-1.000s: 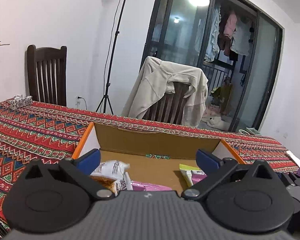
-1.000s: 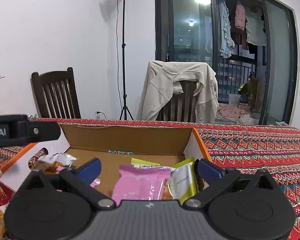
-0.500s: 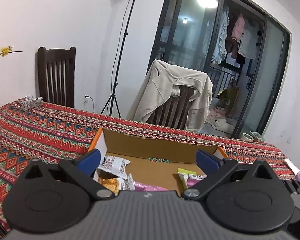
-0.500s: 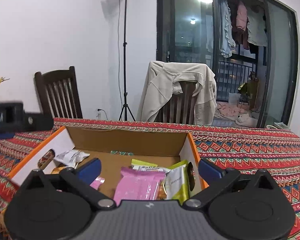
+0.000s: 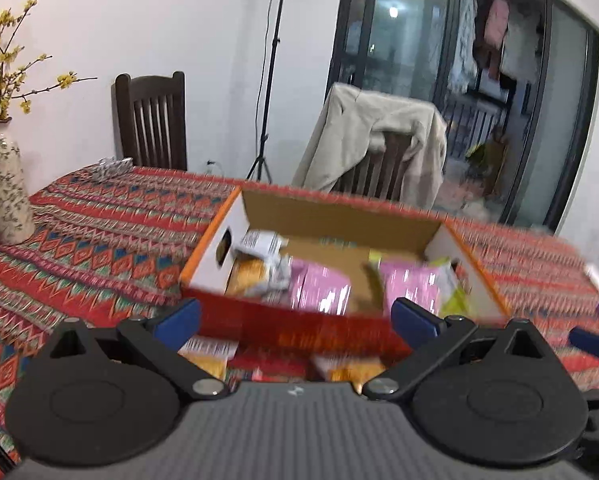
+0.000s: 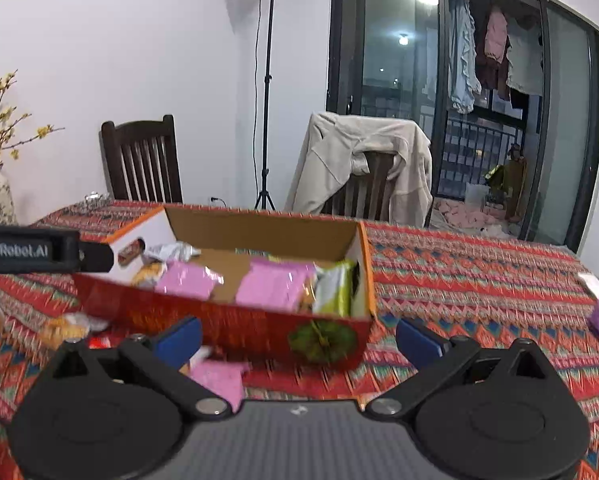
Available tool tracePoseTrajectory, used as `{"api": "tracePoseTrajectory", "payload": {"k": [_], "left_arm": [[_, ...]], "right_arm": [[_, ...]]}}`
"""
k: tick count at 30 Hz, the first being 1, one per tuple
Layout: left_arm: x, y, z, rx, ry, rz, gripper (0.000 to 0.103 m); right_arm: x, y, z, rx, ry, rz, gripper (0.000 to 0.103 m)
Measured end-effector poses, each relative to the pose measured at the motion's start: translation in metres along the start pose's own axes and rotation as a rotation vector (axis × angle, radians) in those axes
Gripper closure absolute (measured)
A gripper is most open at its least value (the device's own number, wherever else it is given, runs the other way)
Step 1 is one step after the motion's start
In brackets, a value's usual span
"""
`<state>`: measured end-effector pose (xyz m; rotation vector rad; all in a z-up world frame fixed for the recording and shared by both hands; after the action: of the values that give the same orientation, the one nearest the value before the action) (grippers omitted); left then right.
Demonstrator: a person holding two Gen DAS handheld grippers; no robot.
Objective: Organize snacks
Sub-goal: 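Withdraw both tools from the box back to the snack pile, then grasp blue-and-white bar with left tool while right tool grasps white biscuit packet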
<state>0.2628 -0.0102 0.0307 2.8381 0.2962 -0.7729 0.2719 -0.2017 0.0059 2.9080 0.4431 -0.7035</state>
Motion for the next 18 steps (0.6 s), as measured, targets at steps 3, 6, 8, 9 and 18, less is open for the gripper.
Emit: {"api": "tracePoseTrajectory", "payload": {"k": [3,6,8,9,18], "left_arm": [[-0.002,0.008,0.02,0.044,-0.073,-0.036,0.0],[-0.005,0.019,0.034,0.088,-0.108,-0.076,0.0],[-0.004,0.027,0.042,0.113,-0.128,-0.116,0.0],[-0.002,0.031,0.046,0.123,-0.143,-0.133,0.0],[0.03,0.04,0.08,0.164,-0.256,-0.25,0.033]], "right_arm": [[-0.004,0.007,0.02,-0.014,-0.018,0.008,0.0],[-0.002,0.014,0.041,-0.028,-0.035,0.008,0.0],[0.001,0.021,0.052,0.003,-0.049,-0.002,0.0],[0.001,0.024,0.057,0.023,-0.05,-0.01,0.0],[0.006,0.049,0.079,0.147,-0.102,0.035,0.0]]}}
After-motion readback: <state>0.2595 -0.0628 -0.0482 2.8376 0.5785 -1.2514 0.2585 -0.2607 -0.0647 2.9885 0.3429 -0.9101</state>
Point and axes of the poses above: each gripper's, at about its wrist camera, not at the fingertips, and x roughly the way its jaws point, y to its right, z to its underside, the point moved 5 cm from there along x, roughly the way its jaws point, and after that the axes turned 2 degrees about -x, right-handed, at the moved point
